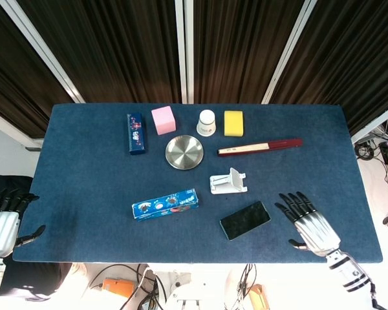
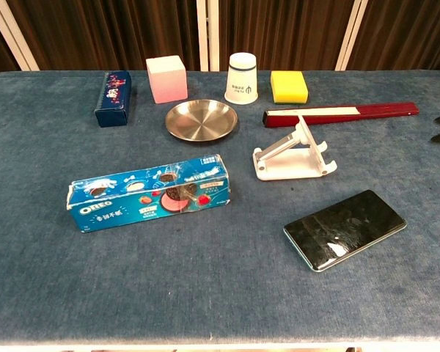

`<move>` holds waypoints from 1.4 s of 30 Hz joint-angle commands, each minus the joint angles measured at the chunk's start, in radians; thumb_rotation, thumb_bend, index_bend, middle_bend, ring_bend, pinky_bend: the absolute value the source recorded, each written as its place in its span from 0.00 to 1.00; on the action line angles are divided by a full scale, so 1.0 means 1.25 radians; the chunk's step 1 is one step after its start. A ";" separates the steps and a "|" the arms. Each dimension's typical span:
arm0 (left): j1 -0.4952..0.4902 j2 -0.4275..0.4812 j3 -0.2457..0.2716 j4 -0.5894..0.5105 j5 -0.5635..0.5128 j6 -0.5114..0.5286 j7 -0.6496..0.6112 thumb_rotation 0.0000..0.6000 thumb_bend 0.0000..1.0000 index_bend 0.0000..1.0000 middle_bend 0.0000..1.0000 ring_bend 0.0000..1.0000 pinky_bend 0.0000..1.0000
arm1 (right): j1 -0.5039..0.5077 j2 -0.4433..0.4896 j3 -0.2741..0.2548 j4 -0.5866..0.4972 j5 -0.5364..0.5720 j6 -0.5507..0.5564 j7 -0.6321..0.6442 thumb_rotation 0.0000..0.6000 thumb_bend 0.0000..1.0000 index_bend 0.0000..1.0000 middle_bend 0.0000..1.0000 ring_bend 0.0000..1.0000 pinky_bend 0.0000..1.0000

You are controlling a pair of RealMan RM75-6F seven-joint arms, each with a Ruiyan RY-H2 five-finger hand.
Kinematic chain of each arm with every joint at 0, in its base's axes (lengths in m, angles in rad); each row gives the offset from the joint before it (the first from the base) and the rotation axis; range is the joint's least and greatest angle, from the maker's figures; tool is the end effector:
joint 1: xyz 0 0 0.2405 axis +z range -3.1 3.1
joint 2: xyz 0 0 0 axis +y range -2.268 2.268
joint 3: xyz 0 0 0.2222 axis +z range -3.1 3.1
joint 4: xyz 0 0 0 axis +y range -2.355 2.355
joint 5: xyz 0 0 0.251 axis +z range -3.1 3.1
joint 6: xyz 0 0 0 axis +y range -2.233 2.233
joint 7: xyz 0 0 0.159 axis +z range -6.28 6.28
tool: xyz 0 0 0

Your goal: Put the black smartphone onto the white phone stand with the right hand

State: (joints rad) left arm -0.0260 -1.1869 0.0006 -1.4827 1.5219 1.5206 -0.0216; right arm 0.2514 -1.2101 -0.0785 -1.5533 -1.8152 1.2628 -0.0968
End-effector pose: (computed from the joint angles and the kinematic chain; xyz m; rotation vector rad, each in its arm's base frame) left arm -0.3265 0.1670 0.0965 -1.3866 -0.9098 -0.8334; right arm -0.2484 -0.1908 0.0174 1.9907 -0.7829 0.8780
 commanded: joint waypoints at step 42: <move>0.007 -0.008 0.005 0.018 -0.019 -0.024 -0.010 1.00 0.12 0.25 0.22 0.10 0.00 | 0.241 -0.205 0.065 -0.048 0.273 -0.343 -0.188 1.00 0.45 0.45 0.06 0.00 0.06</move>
State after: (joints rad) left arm -0.0170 -1.1970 0.0074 -1.4598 1.4985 1.4908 -0.0341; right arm 0.5555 -1.4661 0.0079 -1.6169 -1.4624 0.8182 -0.3556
